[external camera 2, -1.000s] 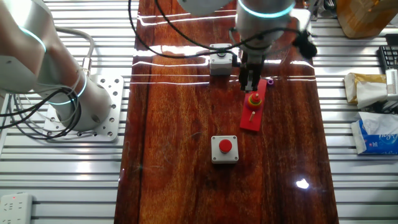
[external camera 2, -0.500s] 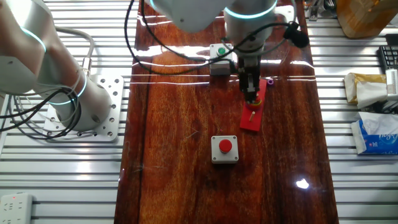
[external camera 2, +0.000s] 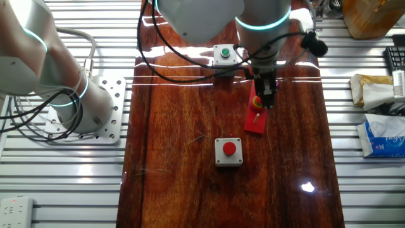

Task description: Take out one Hanoi block and throw it aside

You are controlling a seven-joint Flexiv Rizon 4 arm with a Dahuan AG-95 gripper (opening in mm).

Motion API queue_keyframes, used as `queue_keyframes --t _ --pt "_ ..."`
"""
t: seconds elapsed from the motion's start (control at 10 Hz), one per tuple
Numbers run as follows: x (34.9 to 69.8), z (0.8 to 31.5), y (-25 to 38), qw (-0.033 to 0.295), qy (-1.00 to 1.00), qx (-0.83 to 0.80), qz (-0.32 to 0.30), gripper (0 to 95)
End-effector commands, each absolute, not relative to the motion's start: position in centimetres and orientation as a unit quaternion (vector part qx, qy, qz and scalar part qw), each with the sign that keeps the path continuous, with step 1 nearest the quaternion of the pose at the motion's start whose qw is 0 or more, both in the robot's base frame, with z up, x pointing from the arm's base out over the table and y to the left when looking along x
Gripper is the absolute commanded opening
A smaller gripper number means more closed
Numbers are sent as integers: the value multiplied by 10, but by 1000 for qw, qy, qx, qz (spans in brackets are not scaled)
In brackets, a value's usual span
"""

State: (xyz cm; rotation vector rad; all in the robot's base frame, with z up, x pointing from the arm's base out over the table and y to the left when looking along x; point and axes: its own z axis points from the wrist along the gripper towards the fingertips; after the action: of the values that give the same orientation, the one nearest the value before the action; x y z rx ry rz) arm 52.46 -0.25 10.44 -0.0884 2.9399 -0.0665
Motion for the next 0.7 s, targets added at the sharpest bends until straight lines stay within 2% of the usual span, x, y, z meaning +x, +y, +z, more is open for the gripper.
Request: queue_keyframes --t 0.1,0.7 --pt "519 103 -3 78 996 -2 -31 570" --pt "525 102 0 87 996 7 -24 570"
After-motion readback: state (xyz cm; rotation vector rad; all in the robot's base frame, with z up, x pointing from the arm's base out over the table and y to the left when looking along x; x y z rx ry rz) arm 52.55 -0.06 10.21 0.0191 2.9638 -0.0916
